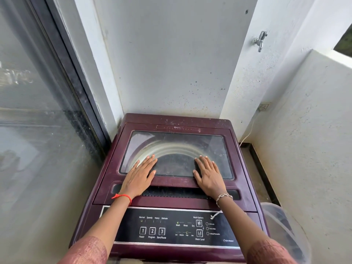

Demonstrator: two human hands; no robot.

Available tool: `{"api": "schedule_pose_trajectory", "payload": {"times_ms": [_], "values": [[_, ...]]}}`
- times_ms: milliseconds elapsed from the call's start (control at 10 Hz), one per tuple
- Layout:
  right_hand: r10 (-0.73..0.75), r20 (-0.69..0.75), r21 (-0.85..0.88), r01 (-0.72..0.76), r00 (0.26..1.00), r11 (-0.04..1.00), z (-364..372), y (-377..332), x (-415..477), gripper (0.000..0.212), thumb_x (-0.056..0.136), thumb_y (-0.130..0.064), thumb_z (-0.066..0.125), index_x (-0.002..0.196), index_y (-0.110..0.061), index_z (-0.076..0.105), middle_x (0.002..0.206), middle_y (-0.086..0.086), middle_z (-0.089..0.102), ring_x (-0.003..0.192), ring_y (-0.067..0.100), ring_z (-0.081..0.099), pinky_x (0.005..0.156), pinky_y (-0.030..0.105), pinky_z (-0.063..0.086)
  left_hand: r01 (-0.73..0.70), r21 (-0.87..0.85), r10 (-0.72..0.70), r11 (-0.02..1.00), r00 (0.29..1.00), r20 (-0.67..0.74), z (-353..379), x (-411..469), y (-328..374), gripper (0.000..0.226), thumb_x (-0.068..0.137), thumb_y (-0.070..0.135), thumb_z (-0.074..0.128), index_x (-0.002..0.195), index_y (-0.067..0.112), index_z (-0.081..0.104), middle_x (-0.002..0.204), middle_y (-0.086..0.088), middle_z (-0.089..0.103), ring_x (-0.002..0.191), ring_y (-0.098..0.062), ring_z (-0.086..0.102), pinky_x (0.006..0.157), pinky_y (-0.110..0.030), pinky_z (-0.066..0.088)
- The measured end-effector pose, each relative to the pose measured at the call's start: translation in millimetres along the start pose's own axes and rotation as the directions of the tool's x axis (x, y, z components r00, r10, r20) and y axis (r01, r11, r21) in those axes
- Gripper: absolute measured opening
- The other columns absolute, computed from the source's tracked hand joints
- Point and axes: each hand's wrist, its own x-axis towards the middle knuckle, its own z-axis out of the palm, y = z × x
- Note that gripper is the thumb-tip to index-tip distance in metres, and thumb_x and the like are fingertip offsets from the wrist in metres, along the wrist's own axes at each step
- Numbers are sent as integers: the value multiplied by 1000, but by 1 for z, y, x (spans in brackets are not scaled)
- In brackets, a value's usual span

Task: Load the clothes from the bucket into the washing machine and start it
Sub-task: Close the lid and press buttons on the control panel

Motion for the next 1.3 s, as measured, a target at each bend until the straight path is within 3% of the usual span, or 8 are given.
{"api": "schedule_pose_trajectory", "payload": {"times_ms": [400,700,1300], "values": [[14,108,-52,-9,994,999,-2,0,1,53,101,-38,20,149,-20,6,159,1,2,146,17,-5,118,36,-5,-4,-63,3,998,1000,-6,-3,1,-1,55,98,39,35,148,26,16,156,13,8,140,3,-3,116,-24,-2],[19,126,-57,-12,992,998,-3,1,-3,54,101,-39,19,149,-20,3,159,2,-3,146,18,-8,117,36,-6,24,15,-25,1000,998,50,-7,-1,5,57,99,44,26,149,28,4,155,13,-3,143,-2,-6,117,-28,-5],[27,104,-67,-20,994,998,-3,-1,-6,53,101,-39,19,149,-21,3,159,1,-3,146,18,-7,118,37,-5,35,35,-36,999,999,36,-5,-5,9,55,100,41,23,148,25,1,154,12,-6,144,-5,-7,118,-31,-4]]}}
